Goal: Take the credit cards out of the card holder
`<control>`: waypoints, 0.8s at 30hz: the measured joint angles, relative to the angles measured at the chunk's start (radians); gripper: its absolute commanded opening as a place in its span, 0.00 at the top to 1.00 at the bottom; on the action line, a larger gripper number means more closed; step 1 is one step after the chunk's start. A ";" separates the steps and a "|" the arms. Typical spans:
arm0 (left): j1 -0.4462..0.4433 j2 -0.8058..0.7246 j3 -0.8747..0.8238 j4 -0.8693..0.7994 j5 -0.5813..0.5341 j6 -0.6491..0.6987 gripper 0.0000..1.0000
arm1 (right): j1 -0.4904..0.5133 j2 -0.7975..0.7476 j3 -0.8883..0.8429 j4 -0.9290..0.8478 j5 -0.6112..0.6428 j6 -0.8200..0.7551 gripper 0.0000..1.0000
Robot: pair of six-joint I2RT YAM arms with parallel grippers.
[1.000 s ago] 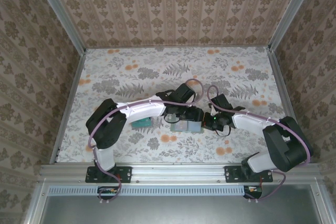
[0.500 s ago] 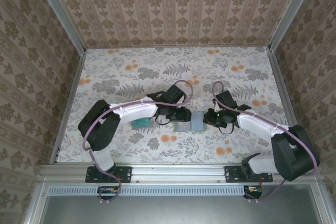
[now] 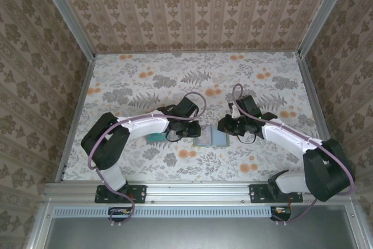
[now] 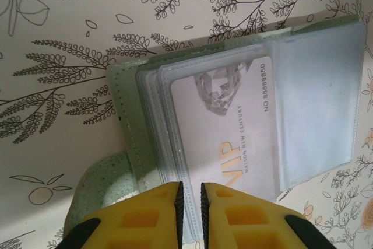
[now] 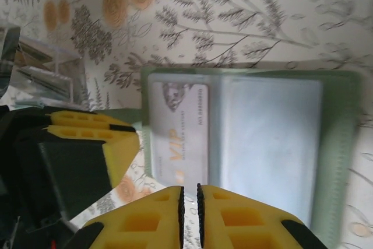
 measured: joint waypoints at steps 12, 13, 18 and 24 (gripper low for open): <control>-0.033 0.050 0.007 0.012 -0.003 -0.004 0.84 | 0.006 0.172 0.000 0.111 -0.110 0.031 0.82; -0.033 0.050 0.008 0.013 -0.004 -0.007 0.84 | 0.006 0.175 0.000 0.117 -0.114 0.031 0.82; -0.033 0.050 0.008 0.010 -0.006 -0.008 0.84 | 0.006 0.198 0.000 0.132 -0.121 0.031 0.81; -0.033 0.050 0.008 0.009 -0.007 -0.009 0.84 | 0.006 0.218 0.000 0.136 -0.121 0.031 0.81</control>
